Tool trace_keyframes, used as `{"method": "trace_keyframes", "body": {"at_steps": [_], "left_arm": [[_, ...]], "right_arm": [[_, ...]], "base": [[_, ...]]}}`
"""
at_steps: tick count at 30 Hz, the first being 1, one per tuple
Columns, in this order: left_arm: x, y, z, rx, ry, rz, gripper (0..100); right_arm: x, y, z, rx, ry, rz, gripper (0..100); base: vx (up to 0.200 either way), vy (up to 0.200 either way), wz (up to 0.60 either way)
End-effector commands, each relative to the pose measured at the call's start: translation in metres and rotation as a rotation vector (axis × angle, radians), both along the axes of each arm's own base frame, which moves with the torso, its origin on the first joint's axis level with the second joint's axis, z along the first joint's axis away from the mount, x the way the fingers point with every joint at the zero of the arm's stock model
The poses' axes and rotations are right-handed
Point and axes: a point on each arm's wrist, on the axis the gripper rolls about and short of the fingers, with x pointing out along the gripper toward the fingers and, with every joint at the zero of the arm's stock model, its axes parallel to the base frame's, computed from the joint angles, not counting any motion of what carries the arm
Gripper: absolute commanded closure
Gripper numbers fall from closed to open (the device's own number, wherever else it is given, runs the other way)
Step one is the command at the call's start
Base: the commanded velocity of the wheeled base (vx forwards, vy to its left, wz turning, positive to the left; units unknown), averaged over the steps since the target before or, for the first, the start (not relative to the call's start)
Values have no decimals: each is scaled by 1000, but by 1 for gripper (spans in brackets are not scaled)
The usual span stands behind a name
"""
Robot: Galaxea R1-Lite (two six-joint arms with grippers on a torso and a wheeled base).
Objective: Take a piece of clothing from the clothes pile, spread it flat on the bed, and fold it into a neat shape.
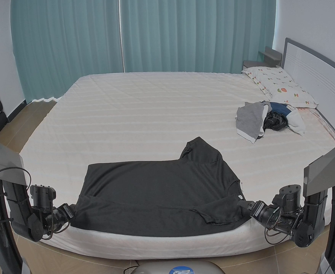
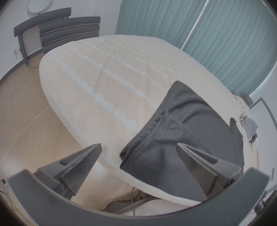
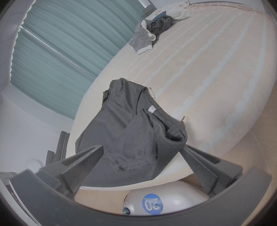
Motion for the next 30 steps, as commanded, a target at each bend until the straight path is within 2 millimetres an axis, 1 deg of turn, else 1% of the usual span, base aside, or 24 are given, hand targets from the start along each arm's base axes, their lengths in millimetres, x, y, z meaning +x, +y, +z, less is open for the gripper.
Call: {"method": "trace_keyframes", "body": {"at_steps": [1,4,8,20,30], "left_arm": [[2,7,10,-15,-48,25,0],[2,8,12,-78,-60,16,0],[3,11,9,-85,-55,22,0],[8,10,10,-100,-71,35,0],[14,5,11,-131,-96,43,0]], "right_arm": [[1,-2,12,24,-46,-11,0],[4,-9,21,45,-77,-39,0],[5,-10,21,49,-81,-42,0],[8,-10,22,49,-91,-50,0],[8,-9,19,43,-84,-48,0]], "base": [[0,200,0],[0,200,0],[0,200,0],[0,0,0],[200,0,0]]}}
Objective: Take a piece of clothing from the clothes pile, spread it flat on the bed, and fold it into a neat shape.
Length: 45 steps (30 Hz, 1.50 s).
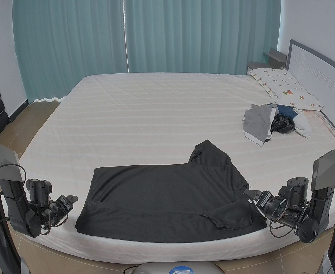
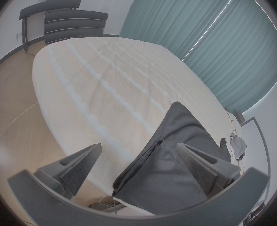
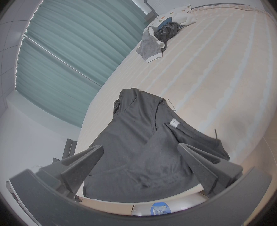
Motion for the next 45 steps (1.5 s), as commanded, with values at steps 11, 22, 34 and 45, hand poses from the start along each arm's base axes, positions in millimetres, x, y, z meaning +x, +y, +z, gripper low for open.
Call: {"method": "trace_keyframes", "body": {"at_steps": [11,22,34,45], "left_arm": [[9,-7,3,-48,-39,21,0],[8,-13,2,-62,-28,19,0],[5,-17,1,-65,-20,7,0],[33,-24,12,-59,-117,-23,0]], "right_arm": [[2,4,-3,0,-3,12,0],[2,4,-4,-2,1,15,0],[2,4,-4,-1,1,15,0],[-2,7,-5,-3,15,29,0]], "base": [[91,0,0],[0,-36,0],[0,-17,0],[0,0,0]]}}
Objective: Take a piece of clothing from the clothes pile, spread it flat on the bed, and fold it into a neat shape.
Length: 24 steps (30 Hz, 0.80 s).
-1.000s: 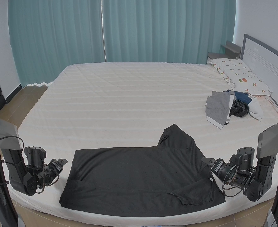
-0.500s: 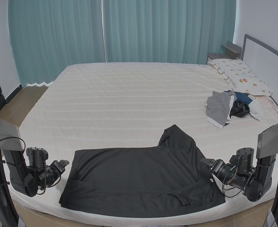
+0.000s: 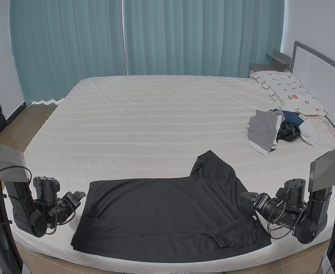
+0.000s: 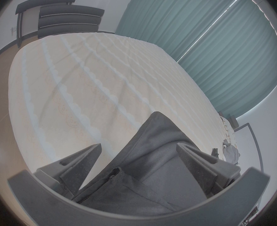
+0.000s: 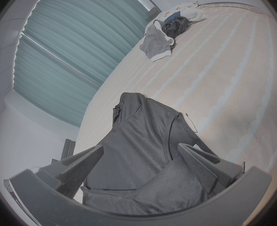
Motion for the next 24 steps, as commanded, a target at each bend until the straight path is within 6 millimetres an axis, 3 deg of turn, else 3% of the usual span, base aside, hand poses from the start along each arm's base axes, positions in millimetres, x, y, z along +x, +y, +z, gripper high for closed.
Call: {"method": "trace_keyframes", "body": {"at_steps": [1,4,5,10,12,14,15,20,24], "left_arm": [[29,-3,7,5,-90,-11,0],[43,-4,3,4,-104,-17,0],[60,-4,3,6,-135,-25,0],[104,-5,9,18,-133,-55,0],[119,-5,8,9,-110,-72,0],[122,-5,9,6,-110,-75,0],[137,-4,2,-14,-95,-122,0],[145,-1,-21,66,-73,-224,0],[148,11,-20,57,-88,-250,0]], "right_arm": [[-2,3,-1,2,4,12,0],[-3,4,-3,-1,12,16,0],[-3,5,-6,-6,24,21,0],[-4,6,-9,-10,35,24,0],[-4,6,-9,-10,35,24,0],[-4,6,-9,-10,35,24,0],[-4,6,-10,-11,37,24,0],[-5,6,-10,-11,38,27,0],[-5,7,-10,-12,39,29,0]], "base": [[0,0,0],[0,0,0],[0,0,0],[0,0,0],[0,0,0],[0,0,0],[0,0,0],[0,0,0],[0,0,0]]}}
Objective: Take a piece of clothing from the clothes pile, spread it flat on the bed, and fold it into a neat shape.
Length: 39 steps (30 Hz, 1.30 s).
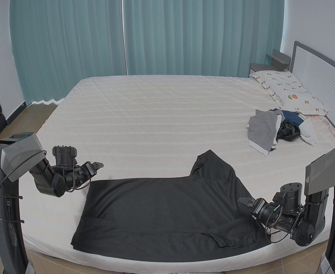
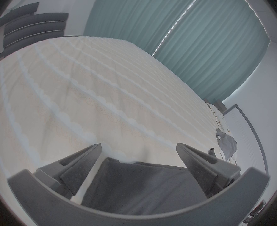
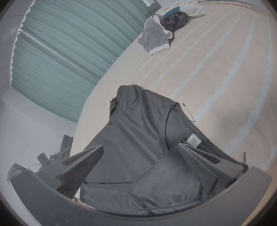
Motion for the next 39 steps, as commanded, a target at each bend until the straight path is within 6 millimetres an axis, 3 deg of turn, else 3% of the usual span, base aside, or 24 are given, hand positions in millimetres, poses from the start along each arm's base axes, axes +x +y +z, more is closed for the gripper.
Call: {"method": "trace_keyframes", "body": {"at_steps": [1,4,23,24,39], "left_arm": [[8,11,-21,-8,27,-13,0],[11,11,-30,-8,33,-21,0],[13,-3,-32,-7,29,-56,0],[14,-3,-32,-7,30,-56,100],[16,3,-32,18,26,81,100]], "right_arm": [[0,1,0,2,-6,4,0],[0,2,-1,1,-5,11,0],[-2,7,-6,-11,14,25,0],[-2,7,-6,-11,14,25,0],[-2,7,-6,-13,13,19,0]], "base": [[0,0,0],[0,0,0],[0,0,0],[0,0,0],[0,0,0]]}}
